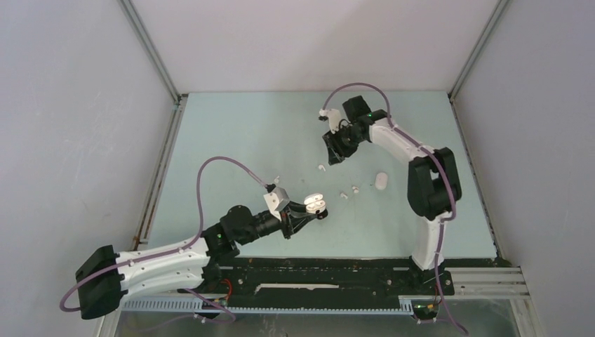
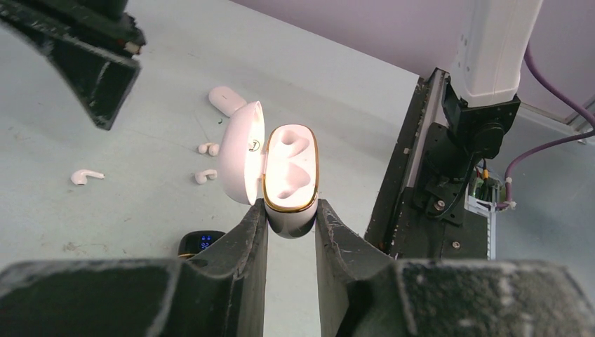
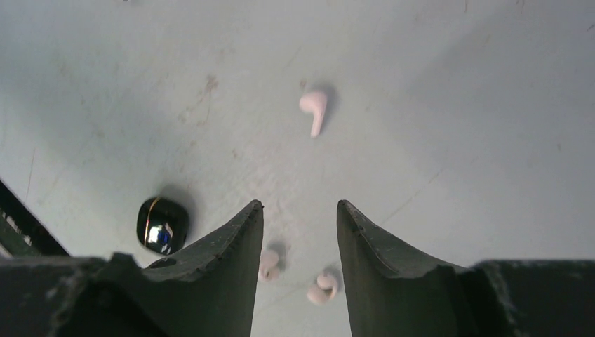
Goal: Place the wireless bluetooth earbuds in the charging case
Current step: Pick up the earbud from the center of the board.
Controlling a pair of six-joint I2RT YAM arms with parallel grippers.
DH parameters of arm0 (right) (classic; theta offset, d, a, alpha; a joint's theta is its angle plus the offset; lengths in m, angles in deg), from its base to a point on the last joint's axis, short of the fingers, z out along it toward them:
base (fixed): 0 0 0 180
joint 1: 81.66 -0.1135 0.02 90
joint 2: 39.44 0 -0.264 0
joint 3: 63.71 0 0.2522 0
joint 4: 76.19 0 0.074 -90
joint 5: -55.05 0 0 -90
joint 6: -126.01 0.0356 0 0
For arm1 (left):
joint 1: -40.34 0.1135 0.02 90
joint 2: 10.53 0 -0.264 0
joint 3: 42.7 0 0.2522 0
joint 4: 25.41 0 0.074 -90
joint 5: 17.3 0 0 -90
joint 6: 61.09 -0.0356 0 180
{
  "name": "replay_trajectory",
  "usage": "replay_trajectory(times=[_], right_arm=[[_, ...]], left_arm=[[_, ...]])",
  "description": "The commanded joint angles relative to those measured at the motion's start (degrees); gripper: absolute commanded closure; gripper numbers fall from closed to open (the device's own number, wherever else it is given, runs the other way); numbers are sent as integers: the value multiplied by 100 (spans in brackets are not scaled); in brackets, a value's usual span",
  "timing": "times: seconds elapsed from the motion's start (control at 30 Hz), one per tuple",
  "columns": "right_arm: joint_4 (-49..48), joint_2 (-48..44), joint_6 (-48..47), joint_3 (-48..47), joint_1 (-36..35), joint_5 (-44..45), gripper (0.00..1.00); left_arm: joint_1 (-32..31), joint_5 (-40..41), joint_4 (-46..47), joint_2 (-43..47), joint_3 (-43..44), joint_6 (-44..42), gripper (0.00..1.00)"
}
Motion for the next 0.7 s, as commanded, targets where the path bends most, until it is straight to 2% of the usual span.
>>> replay_trajectory(times=[0.0, 0.17, 0.33, 0.67], right_arm=[[186, 682, 552, -1021, -262, 660, 53], [275, 1091, 962, -1536, -521, 1290, 44], [491, 1447, 1277, -1914, -737, 1812, 40], [706, 1907, 1381, -2339, -993, 2242, 48]], left_arm=[[30, 162, -87, 214, 40, 98, 100], [30, 186, -168, 256, 69, 85, 100], [30, 151, -154, 174, 90, 107, 100], [30, 79, 1, -6, 86, 161, 100]])
